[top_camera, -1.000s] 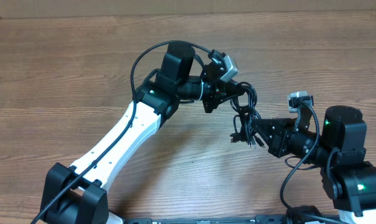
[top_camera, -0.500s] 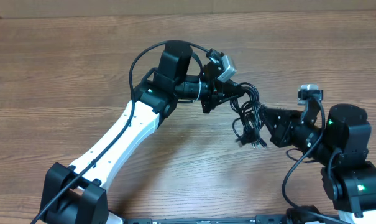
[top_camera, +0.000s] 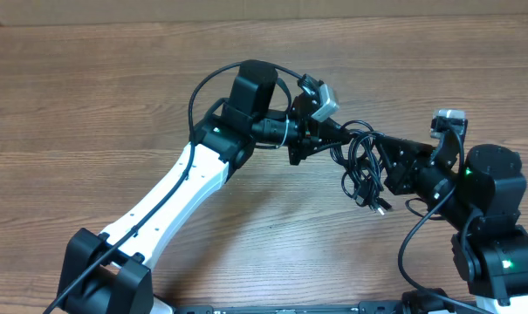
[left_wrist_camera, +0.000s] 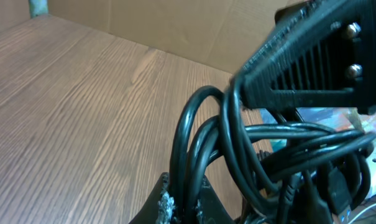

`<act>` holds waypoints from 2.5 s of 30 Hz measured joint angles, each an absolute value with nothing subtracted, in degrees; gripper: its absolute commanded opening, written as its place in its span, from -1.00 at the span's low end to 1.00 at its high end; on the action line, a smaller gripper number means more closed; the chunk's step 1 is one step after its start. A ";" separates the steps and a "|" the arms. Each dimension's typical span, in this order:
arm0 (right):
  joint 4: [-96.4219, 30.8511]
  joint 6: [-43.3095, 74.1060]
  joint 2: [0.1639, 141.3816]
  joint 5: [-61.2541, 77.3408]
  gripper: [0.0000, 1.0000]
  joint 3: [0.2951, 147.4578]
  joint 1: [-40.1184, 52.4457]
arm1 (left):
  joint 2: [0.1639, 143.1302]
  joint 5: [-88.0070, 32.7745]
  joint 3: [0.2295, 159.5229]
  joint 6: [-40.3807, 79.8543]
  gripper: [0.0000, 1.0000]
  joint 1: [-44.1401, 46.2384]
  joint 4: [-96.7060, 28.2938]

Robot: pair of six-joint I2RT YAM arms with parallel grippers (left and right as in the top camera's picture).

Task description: Untangle cables

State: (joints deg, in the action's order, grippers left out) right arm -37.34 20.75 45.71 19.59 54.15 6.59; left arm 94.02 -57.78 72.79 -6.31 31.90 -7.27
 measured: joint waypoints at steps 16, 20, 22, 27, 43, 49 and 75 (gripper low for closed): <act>-34.06 20.80 45.58 7.42 -0.67 54.15 6.74 | 94.02 -62.02 72.79 -6.42 -0.92 36.16 -7.31; -34.20 20.78 45.58 4.95 0.09 54.15 6.74 | 94.02 -62.26 72.79 -6.42 -0.92 37.45 -7.07; -34.96 20.88 45.60 3.62 0.42 54.15 6.72 | 94.02 -62.08 72.79 -6.48 -0.92 37.65 -7.07; -39.18 20.62 45.60 1.23 0.85 54.17 6.74 | 94.02 -59.40 72.79 -6.57 -0.91 37.80 -7.68; -68.38 21.15 45.65 3.25 1.00 54.83 6.09 | 94.02 -39.66 72.55 -8.58 -0.92 37.78 -7.51; -72.86 21.12 45.65 7.73 1.00 54.83 6.09 | 94.02 -38.11 72.55 -10.52 -0.92 37.78 -5.96; -64.10 20.75 45.65 17.32 1.00 54.83 6.13 | 94.02 -50.09 72.55 -11.11 -0.92 37.74 -4.95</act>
State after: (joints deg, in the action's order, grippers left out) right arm -64.10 20.75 45.65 17.32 54.83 6.13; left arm 94.02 -50.09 72.55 -11.11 37.74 -4.95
